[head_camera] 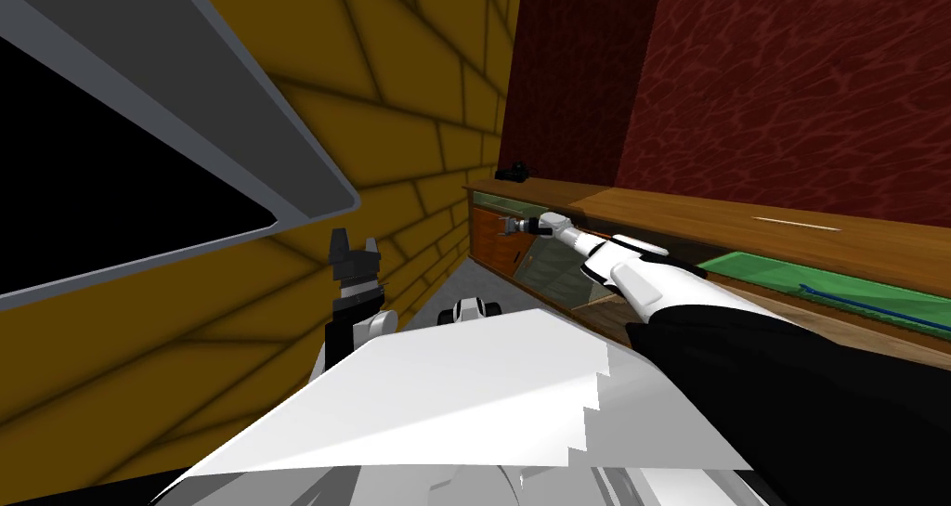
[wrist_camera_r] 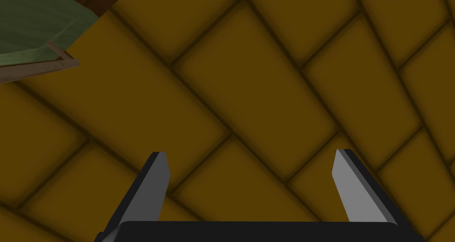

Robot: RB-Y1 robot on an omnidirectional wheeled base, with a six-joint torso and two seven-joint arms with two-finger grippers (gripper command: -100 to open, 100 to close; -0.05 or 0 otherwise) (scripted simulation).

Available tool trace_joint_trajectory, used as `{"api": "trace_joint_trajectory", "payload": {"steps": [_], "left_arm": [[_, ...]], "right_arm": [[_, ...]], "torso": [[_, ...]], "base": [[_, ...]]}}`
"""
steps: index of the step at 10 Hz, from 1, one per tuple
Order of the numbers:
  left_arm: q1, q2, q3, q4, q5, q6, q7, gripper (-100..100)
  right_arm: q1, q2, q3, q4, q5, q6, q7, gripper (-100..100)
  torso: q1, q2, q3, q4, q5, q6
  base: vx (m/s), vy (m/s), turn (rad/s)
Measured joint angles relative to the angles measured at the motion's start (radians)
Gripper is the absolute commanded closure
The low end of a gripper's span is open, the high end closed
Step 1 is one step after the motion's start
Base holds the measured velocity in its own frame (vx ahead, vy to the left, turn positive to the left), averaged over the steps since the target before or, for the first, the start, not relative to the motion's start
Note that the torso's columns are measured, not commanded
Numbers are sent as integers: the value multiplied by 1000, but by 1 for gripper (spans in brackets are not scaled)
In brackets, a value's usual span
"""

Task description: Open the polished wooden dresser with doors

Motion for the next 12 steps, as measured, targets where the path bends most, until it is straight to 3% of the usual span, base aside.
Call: {"api": "trace_joint_trajectory", "payload": {"steps": [1,3,4,8,9,10,12], "left_arm": [[0,0,0,0,0,0,0,0],[0,0,0,0,0,0,0,0],[0,0,0,0,0,0,0,0],[0,0,0,0,0,0,0,0],[0,0,0,0,0,0,0,0],[0,0,0,0,0,0,0,0],[0,0,0,0,0,0,0,0]], "right_arm": [[6,-23,6,-10,4,8,7,-100],[-4,-14,9,20,8,7,17,-100],[-31,-23,23,50,19,1,28,-100],[-81,-84,60,115,47,-2,72,-100],[-95,-83,65,148,52,-7,86,-100],[-109,-108,81,145,64,2,86,-100],[-144,-115,95,211,77,-13,111,-100]], "torso": [[-1,1,1,0,0,0],[-2,1,1,0,-1,0],[0,1,1,0,0,0],[0,1,0,0,0,0],[-1,0,0,0,0,0],[-1,1,1,0,0,0],[-1,1,1,0,0,0]], "base": [[2,14,-6],[-1,11,-15],[3,37,-30],[1,47,-27],[-3,38,-21],[-3,33,-22],[-3,43,-26]]}}
